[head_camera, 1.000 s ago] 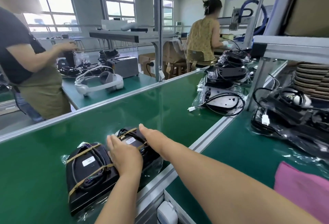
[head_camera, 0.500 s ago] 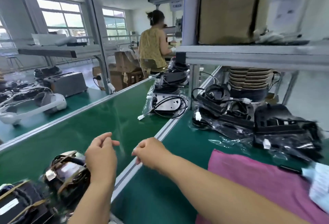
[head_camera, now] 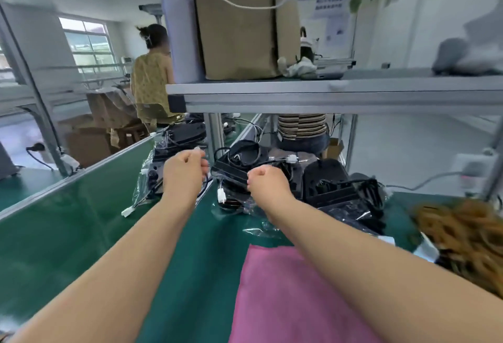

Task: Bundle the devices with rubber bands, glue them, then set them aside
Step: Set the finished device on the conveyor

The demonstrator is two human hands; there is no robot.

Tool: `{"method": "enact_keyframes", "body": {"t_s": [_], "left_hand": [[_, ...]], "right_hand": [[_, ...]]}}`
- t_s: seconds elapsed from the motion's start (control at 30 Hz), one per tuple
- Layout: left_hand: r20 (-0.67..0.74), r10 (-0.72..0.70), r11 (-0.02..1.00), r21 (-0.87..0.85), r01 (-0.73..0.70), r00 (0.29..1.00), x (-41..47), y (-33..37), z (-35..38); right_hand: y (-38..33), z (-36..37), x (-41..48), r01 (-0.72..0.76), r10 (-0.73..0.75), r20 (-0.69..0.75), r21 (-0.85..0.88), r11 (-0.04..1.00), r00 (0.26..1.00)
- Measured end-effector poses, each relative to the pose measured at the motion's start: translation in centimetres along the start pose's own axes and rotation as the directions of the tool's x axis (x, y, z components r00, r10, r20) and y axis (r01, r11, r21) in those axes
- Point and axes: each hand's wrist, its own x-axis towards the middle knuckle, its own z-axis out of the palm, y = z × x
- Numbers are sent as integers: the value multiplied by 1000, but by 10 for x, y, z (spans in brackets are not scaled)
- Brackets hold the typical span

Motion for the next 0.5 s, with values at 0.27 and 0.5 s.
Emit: {"method": "enact_keyframes", "body": {"t_s": [0.27, 0.5], "left_hand": [[195, 49, 939, 324, -111, 980, 64, 17, 50], [253, -237, 906, 406, 120, 938, 94, -4, 69]], "right_hand": [[-14, -8, 64, -65, 70, -116, 44, 997, 991], [-6, 12, 88, -164, 165, -42, 25, 986, 985]]}}
